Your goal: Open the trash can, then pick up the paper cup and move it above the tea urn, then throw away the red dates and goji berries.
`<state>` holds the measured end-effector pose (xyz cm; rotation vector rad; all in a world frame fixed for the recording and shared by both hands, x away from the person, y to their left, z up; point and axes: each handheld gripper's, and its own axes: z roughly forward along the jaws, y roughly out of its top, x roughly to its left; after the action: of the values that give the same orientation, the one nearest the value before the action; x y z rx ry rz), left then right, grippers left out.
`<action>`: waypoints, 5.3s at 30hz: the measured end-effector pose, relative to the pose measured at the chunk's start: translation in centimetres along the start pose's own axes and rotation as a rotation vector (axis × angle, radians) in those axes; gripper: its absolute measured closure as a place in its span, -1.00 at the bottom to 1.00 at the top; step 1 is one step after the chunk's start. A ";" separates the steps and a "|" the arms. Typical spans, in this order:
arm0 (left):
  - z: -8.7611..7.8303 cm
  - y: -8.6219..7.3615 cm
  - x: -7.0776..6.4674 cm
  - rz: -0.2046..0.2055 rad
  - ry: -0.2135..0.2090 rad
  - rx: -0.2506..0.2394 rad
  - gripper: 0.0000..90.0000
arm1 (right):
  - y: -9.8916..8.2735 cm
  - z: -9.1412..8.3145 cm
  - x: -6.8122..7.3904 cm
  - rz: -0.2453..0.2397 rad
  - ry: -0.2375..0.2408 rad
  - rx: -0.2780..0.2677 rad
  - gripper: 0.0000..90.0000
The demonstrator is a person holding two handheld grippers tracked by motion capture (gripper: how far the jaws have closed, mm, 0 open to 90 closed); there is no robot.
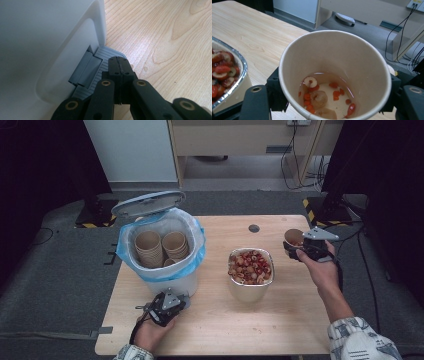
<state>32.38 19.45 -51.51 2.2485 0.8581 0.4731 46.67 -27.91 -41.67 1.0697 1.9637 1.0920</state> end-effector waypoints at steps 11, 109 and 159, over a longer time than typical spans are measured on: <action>0.0 0.0 0.0 -0.003 -0.002 0.000 1.00 | 2.3 -0.4 -0.4 -0.027 -0.007 -0.014 -0.34; 0.0 0.0 0.1 -0.006 -0.005 -0.001 1.00 | 14.4 -1.4 3.7 -0.397 -0.040 -0.158 -0.34; 0.0 0.0 0.1 -0.007 -0.005 -0.001 1.00 | 13.9 -2.0 5.2 -0.564 -0.028 -0.171 -0.34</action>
<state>32.45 19.55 -51.49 2.2444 0.8623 0.4645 47.43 -19.57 -29.23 0.3934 1.9358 0.8976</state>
